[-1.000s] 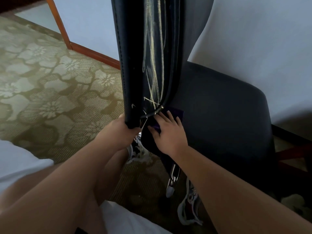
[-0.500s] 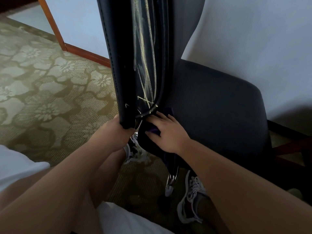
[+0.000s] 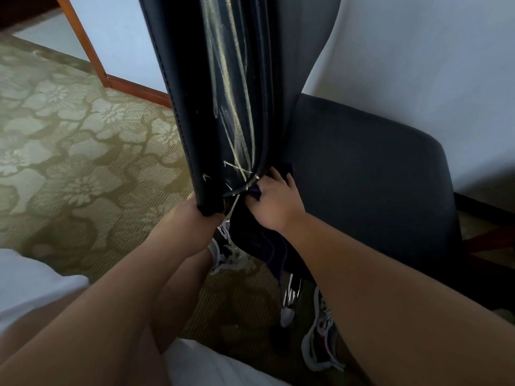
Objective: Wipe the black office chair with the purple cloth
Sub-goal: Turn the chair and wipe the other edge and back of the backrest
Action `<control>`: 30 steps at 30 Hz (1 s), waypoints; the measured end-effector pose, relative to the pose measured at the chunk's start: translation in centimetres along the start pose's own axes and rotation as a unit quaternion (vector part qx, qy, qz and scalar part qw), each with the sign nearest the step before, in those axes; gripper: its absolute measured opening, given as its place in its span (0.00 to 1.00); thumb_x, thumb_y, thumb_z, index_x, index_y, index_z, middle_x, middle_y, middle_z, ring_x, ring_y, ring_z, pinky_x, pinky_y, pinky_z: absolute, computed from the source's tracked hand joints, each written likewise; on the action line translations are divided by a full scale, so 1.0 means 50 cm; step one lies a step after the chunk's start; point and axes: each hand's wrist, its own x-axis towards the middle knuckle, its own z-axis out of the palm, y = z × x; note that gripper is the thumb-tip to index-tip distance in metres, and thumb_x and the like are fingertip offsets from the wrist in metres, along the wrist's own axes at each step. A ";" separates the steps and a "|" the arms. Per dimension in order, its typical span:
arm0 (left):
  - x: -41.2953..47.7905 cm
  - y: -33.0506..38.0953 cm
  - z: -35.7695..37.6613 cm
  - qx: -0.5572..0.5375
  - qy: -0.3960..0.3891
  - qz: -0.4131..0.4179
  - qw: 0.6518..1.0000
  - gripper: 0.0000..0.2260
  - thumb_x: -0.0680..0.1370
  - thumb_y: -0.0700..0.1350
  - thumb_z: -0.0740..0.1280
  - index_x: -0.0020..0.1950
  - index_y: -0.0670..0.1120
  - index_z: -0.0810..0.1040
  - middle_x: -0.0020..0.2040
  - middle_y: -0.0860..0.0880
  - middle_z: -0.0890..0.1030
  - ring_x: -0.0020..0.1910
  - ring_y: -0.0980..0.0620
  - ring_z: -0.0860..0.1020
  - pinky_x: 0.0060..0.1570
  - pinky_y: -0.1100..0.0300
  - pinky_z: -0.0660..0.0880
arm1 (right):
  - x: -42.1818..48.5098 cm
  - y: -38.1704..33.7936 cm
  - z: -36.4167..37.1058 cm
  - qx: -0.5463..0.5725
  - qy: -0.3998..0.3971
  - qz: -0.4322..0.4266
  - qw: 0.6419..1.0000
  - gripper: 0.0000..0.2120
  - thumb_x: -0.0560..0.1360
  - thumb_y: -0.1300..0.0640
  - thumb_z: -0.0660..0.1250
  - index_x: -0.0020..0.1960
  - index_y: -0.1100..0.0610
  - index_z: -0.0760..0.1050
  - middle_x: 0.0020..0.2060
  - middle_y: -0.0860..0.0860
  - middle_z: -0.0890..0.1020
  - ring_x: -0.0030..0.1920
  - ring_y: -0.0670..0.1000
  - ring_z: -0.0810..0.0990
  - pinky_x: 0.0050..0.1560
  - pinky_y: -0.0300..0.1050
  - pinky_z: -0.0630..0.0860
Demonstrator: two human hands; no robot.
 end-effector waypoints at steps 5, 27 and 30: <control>-0.005 0.002 0.003 0.007 -0.026 0.007 1.000 0.10 0.73 0.56 0.65 0.48 0.51 0.76 0.40 0.51 0.80 0.39 0.51 0.79 0.36 0.56 0.71 | -0.038 -0.016 0.005 0.006 0.023 -0.013 1.000 0.20 0.77 0.48 0.64 0.69 0.44 0.72 0.70 0.43 0.74 0.78 0.54 0.58 0.78 0.62 0.46; -0.022 -0.004 0.015 0.026 -0.006 0.035 0.999 0.04 0.76 0.54 0.63 0.47 0.56 0.73 0.38 0.53 0.78 0.37 0.52 0.78 0.36 0.54 0.75 | 0.034 0.033 -0.020 -0.088 -0.026 -0.073 0.993 0.32 0.72 0.37 0.46 0.69 0.42 0.74 0.68 0.46 0.77 0.73 0.51 0.66 0.77 0.58 0.53; -0.022 -0.005 0.015 0.027 0.000 0.042 0.999 0.02 0.76 0.54 0.63 0.45 0.57 0.72 0.37 0.55 0.78 0.36 0.53 0.78 0.33 0.56 0.72 | 0.066 0.036 -0.031 -0.105 0.006 -0.024 0.994 0.34 0.72 0.39 0.45 0.69 0.48 0.75 0.67 0.49 0.78 0.74 0.55 0.65 0.77 0.59 0.56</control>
